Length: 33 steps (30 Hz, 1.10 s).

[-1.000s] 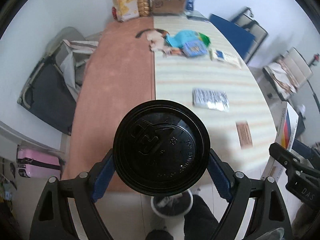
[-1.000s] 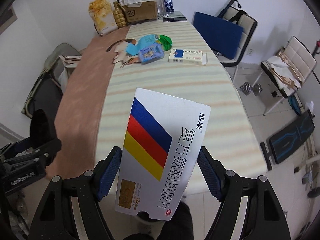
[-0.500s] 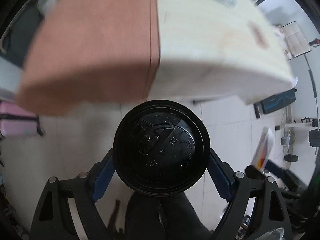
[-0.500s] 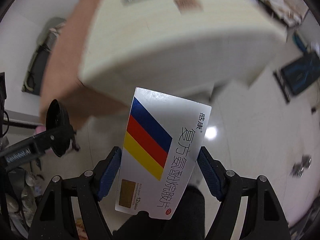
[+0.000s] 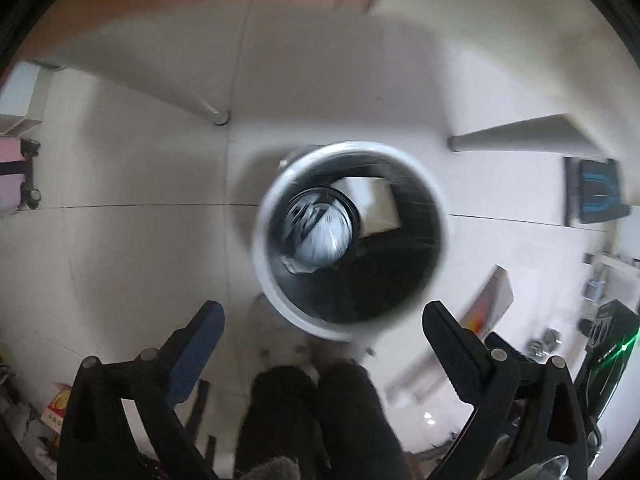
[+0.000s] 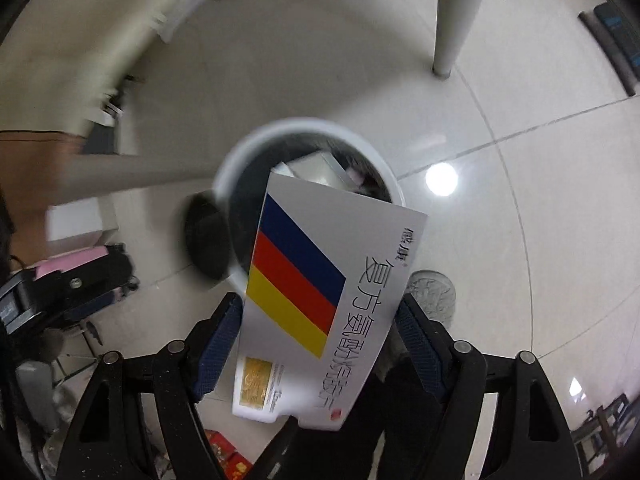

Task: Collect trash
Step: 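Carry both items to the trash bin and open both tools to drop them, then move both tools back over the table toward the remaining items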

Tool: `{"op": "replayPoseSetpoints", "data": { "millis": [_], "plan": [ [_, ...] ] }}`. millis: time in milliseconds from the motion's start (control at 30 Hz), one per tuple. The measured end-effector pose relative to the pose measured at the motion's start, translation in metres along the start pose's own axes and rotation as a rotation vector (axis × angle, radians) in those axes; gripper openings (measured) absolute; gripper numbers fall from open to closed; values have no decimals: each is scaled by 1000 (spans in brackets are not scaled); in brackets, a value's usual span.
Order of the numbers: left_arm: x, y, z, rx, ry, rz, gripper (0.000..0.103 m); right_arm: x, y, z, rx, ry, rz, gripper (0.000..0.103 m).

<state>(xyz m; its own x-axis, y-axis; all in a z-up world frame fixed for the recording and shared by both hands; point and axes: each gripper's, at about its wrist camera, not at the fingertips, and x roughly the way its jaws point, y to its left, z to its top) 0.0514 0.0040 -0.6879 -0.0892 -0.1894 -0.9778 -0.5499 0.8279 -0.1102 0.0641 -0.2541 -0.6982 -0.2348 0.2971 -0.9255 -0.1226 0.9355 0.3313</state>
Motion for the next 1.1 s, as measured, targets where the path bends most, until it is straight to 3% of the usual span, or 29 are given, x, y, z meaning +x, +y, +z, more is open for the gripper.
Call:
{"op": "replayPoseSetpoints", "data": {
  "millis": [33, 167, 267, 500, 667, 1100],
  "plan": [
    [6, 6, -3, 0, -8, 21, 101, 17, -4, 3, -3, 13, -17, 103],
    [16, 15, -9, 7, -64, 107, 101, 43, -10, 8, -22, 25, -101, 103],
    [11, 22, -21, 7, -79, 160, 101, 45, -9, 4, -43, 17, -162, 103],
    [-13, 21, -44, 36, -88, 194, 101, 18, 10, -4, -109, -8, -286, 103],
    [-46, 17, -59, 48, -103, 204, 101, -21, 29, -10, -161, -42, -348, 103],
    [-170, 2, -104, 26, -162, 136, 101, -171, 75, -42, -214, -142, -345, 103]
  ]
}}
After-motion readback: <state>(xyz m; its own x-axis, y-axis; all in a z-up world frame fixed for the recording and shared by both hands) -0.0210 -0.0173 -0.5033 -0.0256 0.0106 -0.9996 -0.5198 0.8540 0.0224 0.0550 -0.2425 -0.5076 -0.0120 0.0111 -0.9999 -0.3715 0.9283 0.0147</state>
